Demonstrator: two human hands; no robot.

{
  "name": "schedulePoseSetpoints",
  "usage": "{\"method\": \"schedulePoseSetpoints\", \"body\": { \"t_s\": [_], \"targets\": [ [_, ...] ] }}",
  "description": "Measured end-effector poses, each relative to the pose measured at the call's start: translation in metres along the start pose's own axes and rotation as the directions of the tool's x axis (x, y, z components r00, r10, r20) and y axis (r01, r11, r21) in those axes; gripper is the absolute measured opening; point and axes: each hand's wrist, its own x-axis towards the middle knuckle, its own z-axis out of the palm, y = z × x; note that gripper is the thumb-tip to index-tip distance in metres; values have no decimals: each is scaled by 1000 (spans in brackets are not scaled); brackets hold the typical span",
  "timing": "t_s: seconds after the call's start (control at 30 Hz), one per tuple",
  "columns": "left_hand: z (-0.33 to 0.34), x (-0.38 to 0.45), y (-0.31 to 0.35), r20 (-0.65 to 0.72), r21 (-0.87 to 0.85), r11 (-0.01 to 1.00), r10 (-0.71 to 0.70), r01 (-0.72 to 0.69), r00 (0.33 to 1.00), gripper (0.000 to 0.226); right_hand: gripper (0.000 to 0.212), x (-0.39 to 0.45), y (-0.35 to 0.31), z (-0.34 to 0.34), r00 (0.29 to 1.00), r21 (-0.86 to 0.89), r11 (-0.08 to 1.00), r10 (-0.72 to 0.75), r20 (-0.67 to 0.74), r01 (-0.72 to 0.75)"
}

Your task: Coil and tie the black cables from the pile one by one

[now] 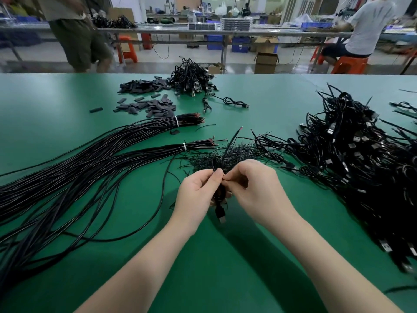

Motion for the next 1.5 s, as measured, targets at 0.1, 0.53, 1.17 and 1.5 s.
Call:
{"method": "schedulePoseSetpoints", "body": {
  "t_s": [0.1,0.53,1.17,1.5],
  "targets": [
    [-2,0,4,45,-43,998,-34,36,998,29,7,1,2,-6,985,-60,983,-169,36,171],
    [-3,-5,10,278,-408,830,-283,379,918,21,27,2,15,-13,990,618,783,-23,143,-71],
    [2,-8,5,33,-222,974,-28,35,999,23,25,4,7,-14,691,594,354,375,617,-723],
    [3,-8,4,10,-194,980,-43,45,999,31,12,5,8,-22,678,593,329,347,648,-735]
  ]
}}
